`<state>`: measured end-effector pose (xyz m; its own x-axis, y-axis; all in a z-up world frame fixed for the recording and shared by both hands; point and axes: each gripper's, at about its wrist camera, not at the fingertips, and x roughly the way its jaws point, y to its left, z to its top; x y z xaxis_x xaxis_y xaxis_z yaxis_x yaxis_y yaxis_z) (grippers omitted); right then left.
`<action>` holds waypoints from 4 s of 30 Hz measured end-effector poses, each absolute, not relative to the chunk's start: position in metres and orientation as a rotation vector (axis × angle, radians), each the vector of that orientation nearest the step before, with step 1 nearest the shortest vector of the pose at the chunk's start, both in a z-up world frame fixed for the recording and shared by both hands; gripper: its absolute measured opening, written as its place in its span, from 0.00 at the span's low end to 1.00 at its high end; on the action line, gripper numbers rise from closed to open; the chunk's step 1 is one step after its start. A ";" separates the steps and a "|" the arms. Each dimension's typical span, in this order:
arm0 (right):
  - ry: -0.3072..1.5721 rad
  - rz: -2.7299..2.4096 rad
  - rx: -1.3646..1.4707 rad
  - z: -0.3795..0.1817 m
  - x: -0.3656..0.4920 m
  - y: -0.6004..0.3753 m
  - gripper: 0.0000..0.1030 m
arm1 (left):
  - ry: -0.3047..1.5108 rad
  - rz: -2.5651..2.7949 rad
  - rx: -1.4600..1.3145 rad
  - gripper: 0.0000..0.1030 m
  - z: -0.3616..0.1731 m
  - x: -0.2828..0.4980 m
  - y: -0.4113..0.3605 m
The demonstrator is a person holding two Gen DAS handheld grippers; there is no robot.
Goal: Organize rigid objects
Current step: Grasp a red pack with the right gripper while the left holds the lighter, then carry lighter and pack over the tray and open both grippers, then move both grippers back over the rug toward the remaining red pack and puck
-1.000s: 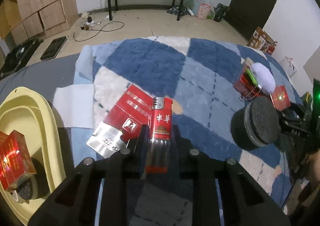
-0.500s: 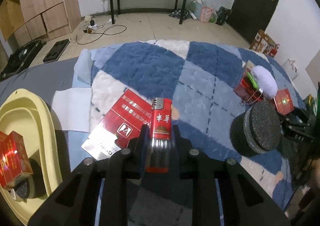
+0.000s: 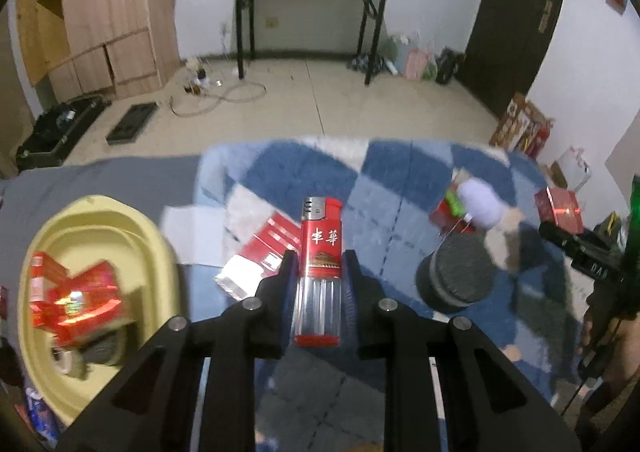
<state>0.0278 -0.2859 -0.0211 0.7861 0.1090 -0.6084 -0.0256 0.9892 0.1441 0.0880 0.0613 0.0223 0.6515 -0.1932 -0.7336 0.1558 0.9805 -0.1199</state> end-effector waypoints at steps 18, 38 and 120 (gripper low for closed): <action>0.603 0.384 -0.064 0.037 -0.050 -0.191 0.89 | 0.677 0.083 -0.219 0.23 0.086 -0.013 0.175; 0.653 0.614 -0.181 0.039 -0.008 -0.025 0.89 | 0.708 0.243 -0.329 0.23 0.067 -0.012 0.283; 0.700 0.329 -0.058 0.009 -0.065 -0.210 1.00 | 0.841 -0.112 -0.152 1.00 0.030 0.030 0.082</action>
